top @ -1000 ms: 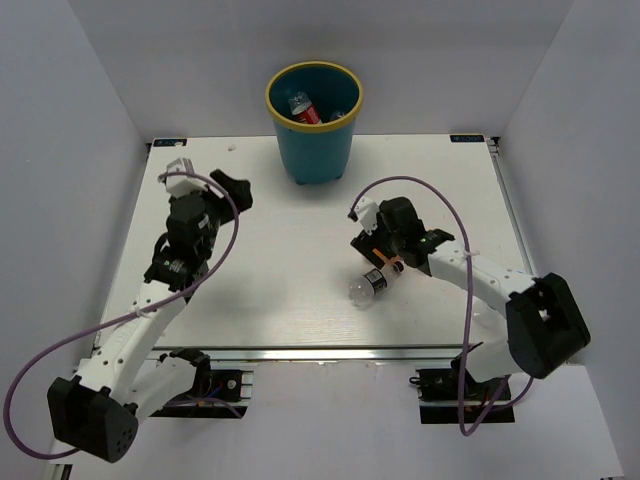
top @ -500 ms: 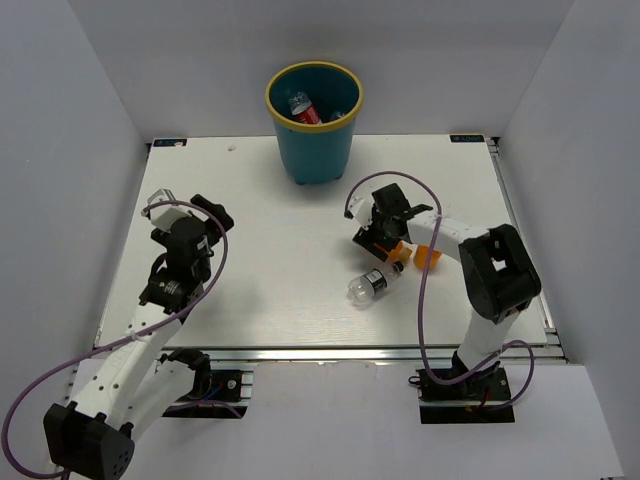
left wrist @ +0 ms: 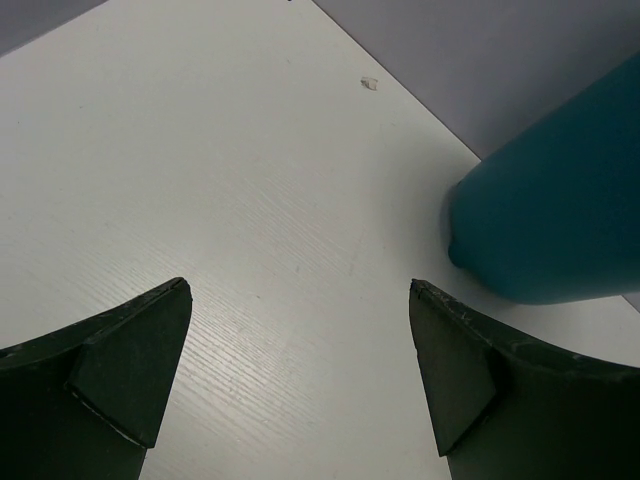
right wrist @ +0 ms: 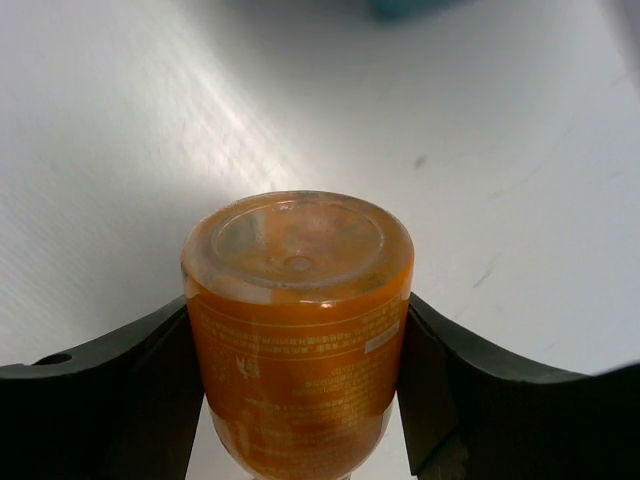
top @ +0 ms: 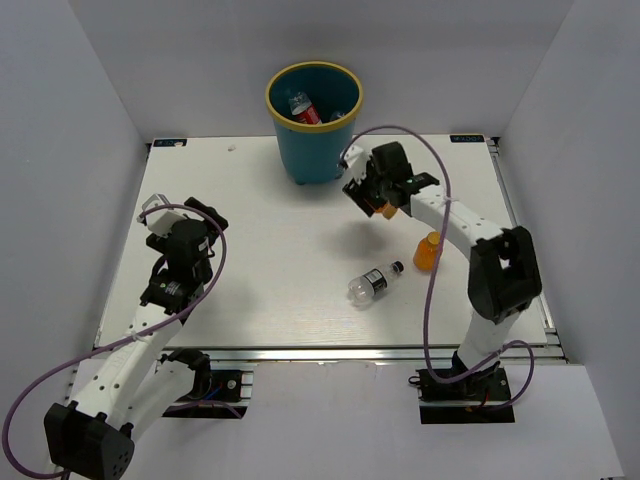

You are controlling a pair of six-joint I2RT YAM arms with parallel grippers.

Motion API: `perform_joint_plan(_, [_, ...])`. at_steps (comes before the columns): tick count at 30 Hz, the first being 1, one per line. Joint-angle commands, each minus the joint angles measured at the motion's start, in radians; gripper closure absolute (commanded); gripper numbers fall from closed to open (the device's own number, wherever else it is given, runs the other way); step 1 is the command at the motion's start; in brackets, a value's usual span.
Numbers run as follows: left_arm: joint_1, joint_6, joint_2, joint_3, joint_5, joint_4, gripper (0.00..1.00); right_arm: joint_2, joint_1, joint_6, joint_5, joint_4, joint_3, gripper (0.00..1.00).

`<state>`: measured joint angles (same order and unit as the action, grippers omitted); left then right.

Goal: Put the plastic bottles in the bin

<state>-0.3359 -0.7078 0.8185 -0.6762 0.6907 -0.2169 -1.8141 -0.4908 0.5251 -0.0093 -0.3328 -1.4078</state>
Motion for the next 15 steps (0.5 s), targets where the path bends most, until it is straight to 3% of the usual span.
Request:
perform_joint_plan(1, [0.003,-0.005,-0.005,0.012,0.030,-0.001,0.02,0.183,0.004,-0.030,-0.141,0.176,-0.082,0.52])
perform_joint_plan(2, [0.003,-0.007,-0.002,0.013,0.033,0.001,0.02,0.203,0.004,-0.028,-0.174,0.307,-0.071,0.50])
perform_joint_plan(6, [0.003,0.004,0.018,0.010,0.007,0.017,0.02,0.236,0.004,-0.095,-0.224,0.592,-0.072,0.63])
perform_joint_plan(9, [0.003,0.010,0.024,0.017,0.000,0.031,0.02,0.181,0.004,-0.135,-0.265,0.724,-0.155,0.59])
perform_joint_plan(12, [0.003,0.008,0.024,0.018,0.006,0.036,0.02,0.011,0.004,-0.198,-0.190,0.901,-0.261,0.58])
perform_joint_plan(13, [0.003,0.010,0.022,0.020,0.000,0.039,0.02,-0.041,0.004,-0.227,-0.169,0.906,-0.383,0.58])
perform_joint_plan(15, [0.003,0.011,0.021,0.026,-0.005,0.051,0.02,-0.194,0.004,-0.252,-0.126,0.913,-0.518,0.50])
